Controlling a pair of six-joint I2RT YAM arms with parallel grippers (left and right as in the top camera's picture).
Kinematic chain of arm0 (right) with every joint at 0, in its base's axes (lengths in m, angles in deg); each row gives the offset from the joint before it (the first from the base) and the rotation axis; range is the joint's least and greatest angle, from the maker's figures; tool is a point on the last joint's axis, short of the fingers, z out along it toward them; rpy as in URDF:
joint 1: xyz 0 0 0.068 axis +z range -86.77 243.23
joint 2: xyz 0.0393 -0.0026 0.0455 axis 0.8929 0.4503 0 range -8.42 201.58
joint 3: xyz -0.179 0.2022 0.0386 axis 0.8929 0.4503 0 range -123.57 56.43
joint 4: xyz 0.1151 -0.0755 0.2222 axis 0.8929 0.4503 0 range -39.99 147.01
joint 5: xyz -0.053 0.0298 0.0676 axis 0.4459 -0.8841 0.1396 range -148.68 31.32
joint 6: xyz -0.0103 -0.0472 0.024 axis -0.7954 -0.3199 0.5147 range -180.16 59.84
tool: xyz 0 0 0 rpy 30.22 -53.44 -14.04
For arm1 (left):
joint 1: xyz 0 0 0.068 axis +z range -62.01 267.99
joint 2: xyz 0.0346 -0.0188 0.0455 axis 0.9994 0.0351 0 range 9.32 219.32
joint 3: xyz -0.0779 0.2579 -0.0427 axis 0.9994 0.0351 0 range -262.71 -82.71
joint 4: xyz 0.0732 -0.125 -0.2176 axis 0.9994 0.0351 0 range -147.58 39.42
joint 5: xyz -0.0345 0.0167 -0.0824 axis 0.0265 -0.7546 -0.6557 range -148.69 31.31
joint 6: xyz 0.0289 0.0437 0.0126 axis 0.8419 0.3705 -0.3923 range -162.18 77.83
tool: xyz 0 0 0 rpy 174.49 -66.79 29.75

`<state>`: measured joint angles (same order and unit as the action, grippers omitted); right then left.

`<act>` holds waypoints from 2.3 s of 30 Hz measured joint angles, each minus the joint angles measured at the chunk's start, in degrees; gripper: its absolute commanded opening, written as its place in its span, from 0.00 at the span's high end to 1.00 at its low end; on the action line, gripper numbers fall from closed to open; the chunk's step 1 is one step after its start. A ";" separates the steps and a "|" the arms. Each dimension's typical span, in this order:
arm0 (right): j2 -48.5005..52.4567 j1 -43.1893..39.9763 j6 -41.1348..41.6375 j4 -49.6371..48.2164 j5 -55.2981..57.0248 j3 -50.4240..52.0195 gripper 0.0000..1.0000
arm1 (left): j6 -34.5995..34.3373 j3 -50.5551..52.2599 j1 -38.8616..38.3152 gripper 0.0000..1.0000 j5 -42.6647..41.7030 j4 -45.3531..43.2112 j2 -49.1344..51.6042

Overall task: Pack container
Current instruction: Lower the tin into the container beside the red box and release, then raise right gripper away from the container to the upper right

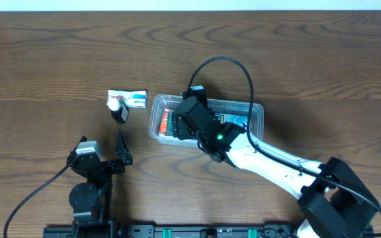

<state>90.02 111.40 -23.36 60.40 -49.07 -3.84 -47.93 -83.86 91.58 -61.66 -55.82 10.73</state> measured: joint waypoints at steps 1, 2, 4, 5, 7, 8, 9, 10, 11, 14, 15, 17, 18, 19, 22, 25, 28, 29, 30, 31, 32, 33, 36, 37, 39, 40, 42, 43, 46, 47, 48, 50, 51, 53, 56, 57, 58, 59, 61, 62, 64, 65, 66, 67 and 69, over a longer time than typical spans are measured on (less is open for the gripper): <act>-0.20 -0.11 0.00 0.55 0.11 0.00 0.30 | -0.02 0.00 0.00 0.02 0.00 -0.02 0.00; -0.28 -0.11 0.00 0.96 0.20 0.00 0.30 | 0.00 0.00 0.00 0.02 0.00 0.00 0.00; -0.31 -0.11 0.02 1.68 0.35 0.00 0.30 | -0.02 0.00 0.00 0.02 0.00 0.00 0.00; -0.35 -0.11 0.00 2.14 0.39 0.00 0.30 | 0.00 0.00 0.00 0.02 0.00 0.00 0.00; -0.37 -0.11 0.00 3.15 0.44 0.00 0.30 | 0.00 0.00 0.00 0.02 0.00 -0.02 -0.02; -0.37 -0.11 0.00 3.80 0.44 0.00 0.31 | 0.00 0.00 0.00 0.02 0.00 0.00 0.00; -0.37 -0.11 0.02 4.20 0.42 0.00 0.31 | 0.00 0.00 0.00 0.02 0.00 0.00 -0.02; -0.37 -0.11 0.00 4.55 0.42 0.00 0.31 | 0.00 0.00 0.00 0.02 0.00 -0.02 0.00; -0.37 -0.11 0.02 4.87 0.42 0.00 0.30 | -0.02 0.00 0.00 0.02 0.00 -0.02 0.00; -0.37 -0.11 0.04 5.51 0.42 0.00 0.31 | -0.02 0.00 0.00 0.02 0.00 -0.02 0.00; -0.37 -0.11 0.04 5.49 0.42 0.00 0.30 | -0.02 0.00 0.00 0.02 0.00 0.00 0.00; -0.37 -0.11 0.04 5.38 0.42 0.00 0.31 | 0.00 0.00 0.00 0.02 0.00 0.00 0.00; -0.37 -0.11 0.04 5.35 0.42 0.00 0.30 | -0.02 0.00 0.00 0.02 0.00 0.00 0.00; -0.37 -0.11 0.04 5.27 0.42 0.00 0.30 | 0.00 0.00 0.00 0.02 0.00 -0.02 0.00; -0.37 -0.15 0.07 5.18 0.72 0.00 0.26 | -0.02 0.00 0.00 0.02 0.00 0.00 0.00; -0.63 -0.92 -0.22 6.43 0.81 -0.31 0.22 | -0.02 0.00 0.00 0.02 0.00 0.00 0.00; -3.04 -2.99 -1.75 10.08 1.03 -2.25 0.16 | -0.02 0.00 0.00 0.02 0.00 -0.02 0.00; -4.79 -4.15 -2.38 11.39 1.46 -3.48 0.15 | 0.00 0.00 0.00 0.02 0.00 0.00 0.00; -6.40 -5.11 -2.91 12.41 1.79 -4.59 0.13 | -0.02 0.00 0.00 0.02 0.00 -0.02 0.00; -8.15 -6.34 -3.34 13.00 2.27 -5.81 0.11 | 0.00 0.00 0.00 0.02 0.02 0.00 0.00; -10.25 -8.11 -3.72 13.18 2.89 -7.17 0.07 | 0.00 0.00 0.00 0.02 0.00 0.00 0.00; -12.52 -10.47 -3.96 13.03 3.58 -8.57 0.05 | -0.02 0.00 0.00 0.02 0.00 -0.02 -0.02; -17.22 -18.27 -4.70 12.33 4.85 -10.78 0.01 | -0.02 0.00 0.00 0.02 0.00 -0.02 0.00; -18.05 -20.90 -4.83 12.37 5.31 -11.06 0.01 | -0.02 0.00 0.00 0.02 0.00 0.00 0.00; -18.71 -26.82 -4.85 13.05 5.97 -11.21 0.01 | -0.02 0.00 0.00 0.02 0.00 -0.02 0.00; -18.49 -29.62 -4.85 13.81 6.27 -11.19 0.01 | -0.02 0.00 0.00 0.02 0.00 -0.02 0.00; -17.38 -34.40 -4.85 15.21 6.71 -11.13 0.01 | -0.02 0.00 0.00 0.02 0.00 0.00 0.00; -16.83 -36.24 -4.85 15.69 6.71 -11.10 0.01 | -0.02 0.00 0.00 0.02 0.00 -0.02 0.00; -15.45 -41.00 -4.87 17.44 6.62 -11.02 0.01 | -0.02 0.00 0.00 0.02 0.00 -0.02 0.00; -15.19 -42.18 -4.85 18.23 6.64 -10.97 0.01 | -0.02 0.00 0.00 0.02 0.00 -0.02 0.00; -14.99 -43.19 -4.85 18.97 6.64 -10.91 0.01 | 0.00 0.00 0.00 0.02 0.00 -0.02 0.00; -14.84 -44.78 -4.85 20.37 6.60 -10.88 0.01 | -0.02 0.00 0.00 0.02 0.00 0.00 0.00; -14.84 -45.57 -4.87 21.27 6.71 -10.86 0.01 | -0.02 0.00 0.00 0.02 0.00 0.00 0.00; -14.84 -47.19 -4.87 22.80 7.19 -10.82 0.01 | 0.00 0.00 0.00 0.02 0.00 0.00 0.00; -14.84 -49.46 -4.87 24.37 7.96 -10.80 0.01 | -0.02 0.00 0.00 0.02 -0.02 -0.04 0.00; -14.84 -50.10 -4.87 24.63 8.00 -10.80 0.01 | -0.02 0.00 0.00 0.02 -0.02 -0.04 -0.02; -14.84 -50.95 -4.85 25.00 7.87 -10.80 0.01 | -0.07 0.00 0.00 0.02 -0.02 -0.02 0.00; -14.84 -51.69 -4.85 25.57 7.56 -10.80 0.01 | -0.24 0.00 0.00 0.02 -0.02 -0.02 0.00; -14.84 -52.19 -4.87 26.38 6.86 -10.80 0.01 | -0.79 -0.02 0.00 0.02 -0.07 0.04 0.00; -14.84 -52.22 -4.87 26.88 6.67 -10.80 0.01 | -1.11 -0.07 0.00 0.02 -0.26 0.26 0.00; -14.84 -52.17 -4.87 27.32 5.57 -10.80 0.01 | -1.75 -1.03 0.00 0.02 -1.07 2.12 0.04; -14.84 -52.19 -4.87 27.32 5.29 -10.80 0.01 | -1.95 -1.77 0.00 0.02 -1.62 3.69 0.28; -14.84 -52.19 -4.87 27.34 5.18 -10.80 0.01 | -2.16 -2.62 0.00 0.02 -2.27 5.57 0.85; -14.84 -52.19 -4.87 27.34 5.11 -10.80 0.01 | -2.23 -3.61 0.00 0.02 -2.78 7.65 1.84; -14.84 -52.19 -4.87 27.34 4.92 -10.80 0.01 | -2.51 -6.67 0.00 0.02 -3.56 11.80 5.25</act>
<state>75.17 59.20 -28.24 87.75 -44.16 -14.64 -50.45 -90.53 91.58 -65.22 -44.01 15.97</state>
